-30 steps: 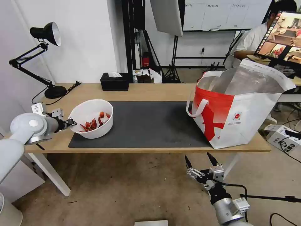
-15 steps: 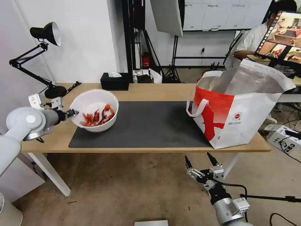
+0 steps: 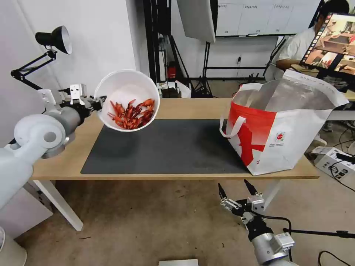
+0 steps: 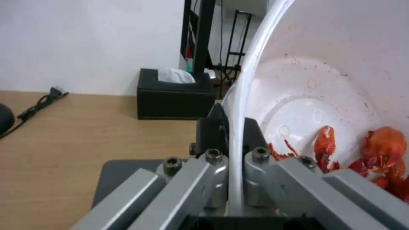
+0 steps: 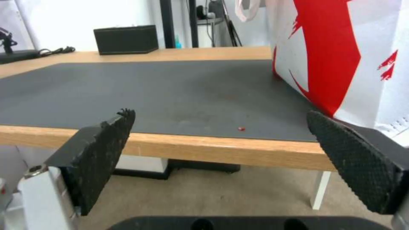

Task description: Pick up the trash from the table and place it into the takeout bag.

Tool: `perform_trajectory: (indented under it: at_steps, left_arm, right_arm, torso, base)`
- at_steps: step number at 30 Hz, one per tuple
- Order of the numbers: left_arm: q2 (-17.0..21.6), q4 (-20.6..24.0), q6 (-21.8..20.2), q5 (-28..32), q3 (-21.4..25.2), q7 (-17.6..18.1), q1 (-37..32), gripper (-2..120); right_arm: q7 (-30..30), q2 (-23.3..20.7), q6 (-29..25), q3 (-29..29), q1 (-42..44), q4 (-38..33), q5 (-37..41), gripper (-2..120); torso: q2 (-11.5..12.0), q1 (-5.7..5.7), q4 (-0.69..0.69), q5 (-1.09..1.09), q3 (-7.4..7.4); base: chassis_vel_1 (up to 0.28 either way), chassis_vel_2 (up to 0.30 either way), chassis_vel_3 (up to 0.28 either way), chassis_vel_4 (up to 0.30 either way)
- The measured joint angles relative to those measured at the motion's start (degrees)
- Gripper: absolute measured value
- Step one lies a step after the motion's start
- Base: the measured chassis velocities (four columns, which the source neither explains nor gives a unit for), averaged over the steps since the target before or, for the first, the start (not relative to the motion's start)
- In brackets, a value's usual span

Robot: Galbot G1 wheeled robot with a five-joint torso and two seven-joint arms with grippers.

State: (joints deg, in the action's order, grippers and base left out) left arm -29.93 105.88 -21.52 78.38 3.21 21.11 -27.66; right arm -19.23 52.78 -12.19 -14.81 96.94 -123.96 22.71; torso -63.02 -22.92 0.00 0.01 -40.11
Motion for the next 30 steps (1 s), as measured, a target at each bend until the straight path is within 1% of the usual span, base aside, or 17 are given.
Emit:
perform_trajectory:
  at_steps: [4, 6, 7, 9, 10, 13, 14, 16, 17, 18, 20, 21, 24, 25, 28, 29, 30]
  left_arm:
    - [-0.8, -0.3, 0.4, -0.7, -0.9, 0.0, 1.0, 0]
    - [-1.9, -0.1, 0.6, -0.8, -2.6, 0.4, 2.9, 0]
    - [-1.9, -0.1, 0.6, -0.8, -2.6, 0.4, 2.9, 0]
    - [-3.6, 0.4, 0.6, -0.4, -5.4, 1.4, 6.3, 0]
    - [-3.6, 0.4, 0.6, -0.4, -5.4, 1.4, 6.3, 0]
    - [-6.9, 0.5, 0.6, 1.2, -10.9, 3.3, 12.7, 0]
    - [-6.9, 0.5, 0.6, 1.2, -10.9, 3.3, 12.7, 0]
    - [-8.4, 0.0, 0.6, 2.1, -13.5, 4.1, 15.7, 0]
    - [-10.1, -0.8, 0.5, 3.1, -15.7, 4.9, 18.4, 0]
    - [-10.1, -0.8, 0.5, 3.1, -15.7, 4.9, 18.4, 0]
    - [-13.0, -2.6, 0.4, 4.0, -18.3, 6.0, 22.2, 0]
    - [-13.0, -2.6, 0.4, 4.0, -18.3, 6.0, 22.2, 0]
    - [-18.0, -5.4, 0.4, 4.9, -21.9, 7.3, 27.6, 0]
    - [-18.0, -5.4, 0.4, 4.9, -21.9, 7.3, 27.6, 0]
    - [-23.0, -8.2, 0.4, 5.4, -25.6, 8.9, 32.1, 0]
    - [-23.0, -8.2, 0.4, 5.4, -25.6, 8.9, 32.1, 0]
    - [-24.6, -9.2, 0.4, 5.6, -26.5, 9.1, 33.1, 0]
  right_arm:
    - [0.0, 0.0, 0.0, 0.0, 0.0, 0.0, 0.0, 100]
    - [0.0, 0.0, 0.0, 0.0, 0.0, 0.0, 0.0, 100]
    - [0.0, 0.0, 0.0, 0.0, 0.0, 0.0, 0.0, 100]
    - [0.0, 0.0, 0.0, 0.0, 0.0, 0.0, 0.0, 100]
    - [0.0, 0.0, 0.0, 0.0, 0.0, 0.0, 0.0, 100]
    - [0.0, 0.0, 0.0, 0.0, 0.0, 0.0, 0.0, 100]
    - [0.0, 0.0, 0.0, 0.0, 0.0, 0.0, 0.0, 100]
    - [0.0, 0.0, 0.0, 0.0, 0.0, 0.0, 0.0, 100]
    - [0.0, 0.0, 0.0, 0.0, 0.0, 0.0, 0.0, 100]
    - [0.0, 0.0, 0.0, 0.0, 0.0, 0.0, 0.0, 100]
    - [0.0, 0.0, 0.0, 0.0, 0.0, 0.0, 0.0, 100]
    - [0.0, 0.0, 0.0, 0.0, 0.0, 0.0, 0.0, 100]
    - [0.0, 0.0, 0.0, 0.0, 0.0, 0.0, 0.0, 100]
    - [0.0, 0.0, 0.0, 0.0, 0.0, 0.0, 0.0, 100]
    - [0.0, 0.0, 0.0, 0.0, 0.0, 0.0, 0.0, 100]
    - [0.0, 0.0, 0.0, 0.0, 0.0, 0.0, 0.0, 100]
    - [0.0, 0.0, 0.0, 0.0, 0.0, 0.0, 0.0, 100]
  torso:
    - [0.0, 0.0, 0.01, -0.01, 0.0]
    - [0.0, 0.0, 0.01, -0.01, 0.0]
    - [0.0, 0.0, 0.01, -0.01, 0.0]
    - [0.0, 0.0, 0.01, 0.0, 0.0]
    - [0.0, 0.0, 0.01, 0.0, 0.0]
    - [0.0, 0.0, -0.01, 0.01, 0.0]
    - [0.0, 0.0, -0.01, 0.01, 0.0]
    - [0.0, 0.0, -0.01, 0.01, 0.0]
    - [0.0, 0.0, 0.0, 0.01, 0.0]
    - [0.0, 0.0, 0.0, 0.01, 0.0]
    - [0.0, 0.0, 0.01, -0.01, 0.0]
    - [0.0, 0.0, 0.01, -0.01, 0.0]
    - [0.0, 0.0, -0.01, 0.01, 0.0]
    - [0.0, 0.0, -0.01, 0.01, 0.0]
    - [0.0, 0.0, -0.01, 0.01, 0.0]
    - [0.0, 0.0, -0.01, 0.01, 0.0]
    - [0.0, 0.0, 0.0, 0.01, 0.0]
  base:
    - [0.0, 0.0, 0.0, 0.0]
    - [0.0, 0.0, 0.0, 0.0]
    - [0.0, 0.0, 0.0, 0.0]
    - [0.0, 0.0, 0.0, 0.0]
    - [0.0, 0.0, 0.0, 0.0]
    - [0.0, 0.0, 0.0, 0.0]
    - [0.0, 0.0, 0.0, 0.0]
    - [0.0, 0.0, 0.0, 0.0]
    - [0.0, 0.0, 0.0, 0.0]
    - [0.0, 0.0, 0.0, 0.0]
    - [0.0, 0.0, 0.0, 0.0]
    - [0.0, 0.0, 0.0, 0.0]
    - [0.0, 0.0, 0.0, 0.0]
    - [0.0, 0.0, 0.0, 0.0]
    - [0.0, 0.0, 0.0, 0.0]
    - [0.0, 0.0, 0.0, 0.0]
    - [0.0, 0.0, 0.0, 0.0]
